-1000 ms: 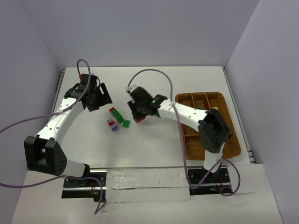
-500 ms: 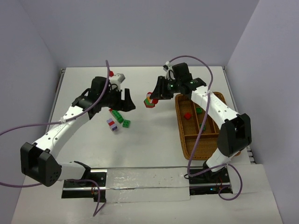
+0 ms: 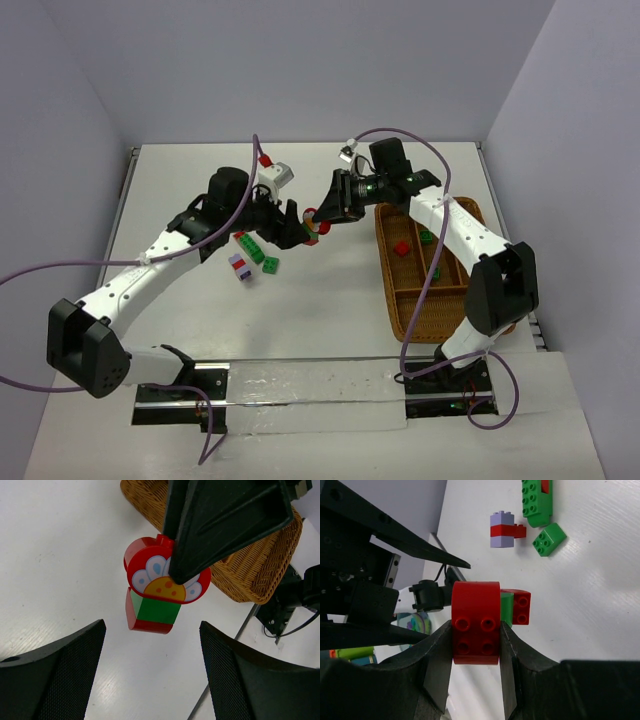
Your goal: Sort the legos into containers by color
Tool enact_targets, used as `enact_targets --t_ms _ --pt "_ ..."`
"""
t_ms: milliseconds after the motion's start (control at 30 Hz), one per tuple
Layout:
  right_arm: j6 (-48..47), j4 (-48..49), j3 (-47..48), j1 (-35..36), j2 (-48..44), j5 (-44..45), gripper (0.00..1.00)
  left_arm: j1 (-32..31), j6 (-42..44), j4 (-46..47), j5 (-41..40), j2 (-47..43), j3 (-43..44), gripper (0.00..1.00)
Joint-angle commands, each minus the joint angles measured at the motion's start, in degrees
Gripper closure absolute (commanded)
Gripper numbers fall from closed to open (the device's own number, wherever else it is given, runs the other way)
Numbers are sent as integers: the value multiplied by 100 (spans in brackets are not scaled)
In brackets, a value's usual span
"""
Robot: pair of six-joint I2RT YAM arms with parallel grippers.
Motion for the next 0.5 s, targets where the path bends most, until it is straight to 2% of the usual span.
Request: enact_targets --t_ms 0,267,467 --pt "50 264 108 -37 -56 -425 100 -79 183 629 114 -295 -133 17" --pt "220 462 95 -37 -90 -607 100 -198 242 515 27 -84 -14 19" --pt "406 667 29 -34 -113 -725 100 -278 258 512 -97 -17 57 32"
